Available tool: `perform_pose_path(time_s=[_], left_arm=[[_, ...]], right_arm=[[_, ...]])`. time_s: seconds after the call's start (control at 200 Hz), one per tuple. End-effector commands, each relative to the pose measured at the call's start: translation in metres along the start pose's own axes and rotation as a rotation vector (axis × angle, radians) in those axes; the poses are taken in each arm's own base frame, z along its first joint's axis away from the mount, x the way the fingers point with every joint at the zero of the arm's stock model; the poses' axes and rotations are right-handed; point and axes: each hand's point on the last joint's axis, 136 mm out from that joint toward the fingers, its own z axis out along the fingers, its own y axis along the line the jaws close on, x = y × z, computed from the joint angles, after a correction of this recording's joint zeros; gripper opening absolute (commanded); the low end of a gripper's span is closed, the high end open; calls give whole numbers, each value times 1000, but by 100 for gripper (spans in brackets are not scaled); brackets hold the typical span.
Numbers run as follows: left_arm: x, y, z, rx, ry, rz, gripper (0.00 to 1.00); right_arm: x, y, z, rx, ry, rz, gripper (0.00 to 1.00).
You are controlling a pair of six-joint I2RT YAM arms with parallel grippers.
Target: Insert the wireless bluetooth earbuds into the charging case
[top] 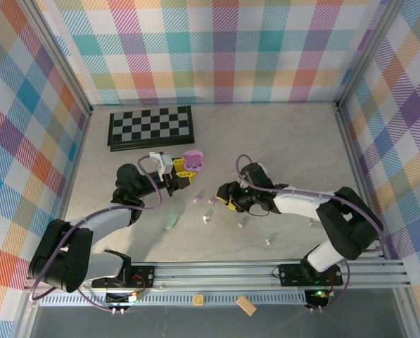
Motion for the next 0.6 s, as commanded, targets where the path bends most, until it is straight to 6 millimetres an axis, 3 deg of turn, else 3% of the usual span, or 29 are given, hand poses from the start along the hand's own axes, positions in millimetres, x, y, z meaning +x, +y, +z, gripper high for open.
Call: perform_pose_path(time_s=[0.0, 0.22, 0.595], left_arm=[[-21, -2, -3, 8, -53, 65, 34], [-22, -3, -3, 11, -54, 68, 34], [-20, -4, -3, 17, -46, 65, 34]], right_arm=[[-4, 15, 11, -24, -13, 11, 53], [-1, 12, 31, -12, 18, 20, 50], [-4, 12, 49, -12, 42, 15, 42]])
